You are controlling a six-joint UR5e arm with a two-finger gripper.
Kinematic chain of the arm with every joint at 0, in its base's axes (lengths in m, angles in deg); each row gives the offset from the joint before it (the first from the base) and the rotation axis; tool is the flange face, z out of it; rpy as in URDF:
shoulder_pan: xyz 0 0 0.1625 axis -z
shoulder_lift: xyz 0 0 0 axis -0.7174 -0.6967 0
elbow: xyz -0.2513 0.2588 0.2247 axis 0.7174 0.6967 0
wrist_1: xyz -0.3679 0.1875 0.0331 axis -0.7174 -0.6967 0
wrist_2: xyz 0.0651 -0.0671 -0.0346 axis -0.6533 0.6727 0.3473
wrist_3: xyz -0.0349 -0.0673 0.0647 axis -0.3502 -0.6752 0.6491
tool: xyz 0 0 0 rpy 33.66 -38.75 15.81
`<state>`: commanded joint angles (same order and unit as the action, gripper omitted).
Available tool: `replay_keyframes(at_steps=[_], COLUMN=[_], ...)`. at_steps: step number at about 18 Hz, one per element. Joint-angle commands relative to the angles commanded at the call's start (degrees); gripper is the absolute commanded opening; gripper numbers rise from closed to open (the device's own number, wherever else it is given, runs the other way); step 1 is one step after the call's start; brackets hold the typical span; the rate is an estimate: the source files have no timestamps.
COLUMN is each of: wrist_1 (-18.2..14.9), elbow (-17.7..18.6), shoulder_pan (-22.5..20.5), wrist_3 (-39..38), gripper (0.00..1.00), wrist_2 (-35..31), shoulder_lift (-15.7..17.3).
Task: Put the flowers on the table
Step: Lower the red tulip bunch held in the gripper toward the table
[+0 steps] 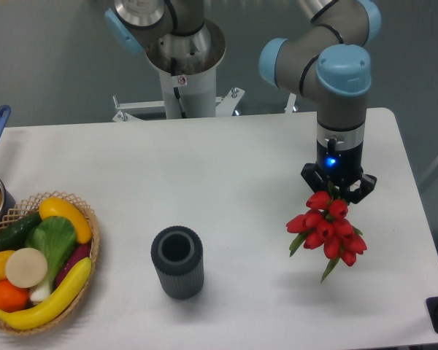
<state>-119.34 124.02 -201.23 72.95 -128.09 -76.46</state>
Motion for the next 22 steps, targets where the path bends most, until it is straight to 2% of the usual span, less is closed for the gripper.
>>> replay_keyframes(at_steps=[9, 14, 19, 21, 22], wrist_1=[0.2, 0.9, 1.0, 1.1, 1.1], elbow=[0.3, 0.4, 0.0, -0.1, -0.2], shoulder_pan=[0.7, 3.5, 4.2, 4.3, 4.3], wrist_3=[-0.2, -0.2, 0.0, 0.1, 0.1], gripper=[0.03, 0.09, 0.27, 0.38, 0.48], wrist_2=[-0.2, -4.6, -4.8, -4.7, -4.7], shoulder_lift=[-1.4, -5.7, -7.4, -7.8, -8.1])
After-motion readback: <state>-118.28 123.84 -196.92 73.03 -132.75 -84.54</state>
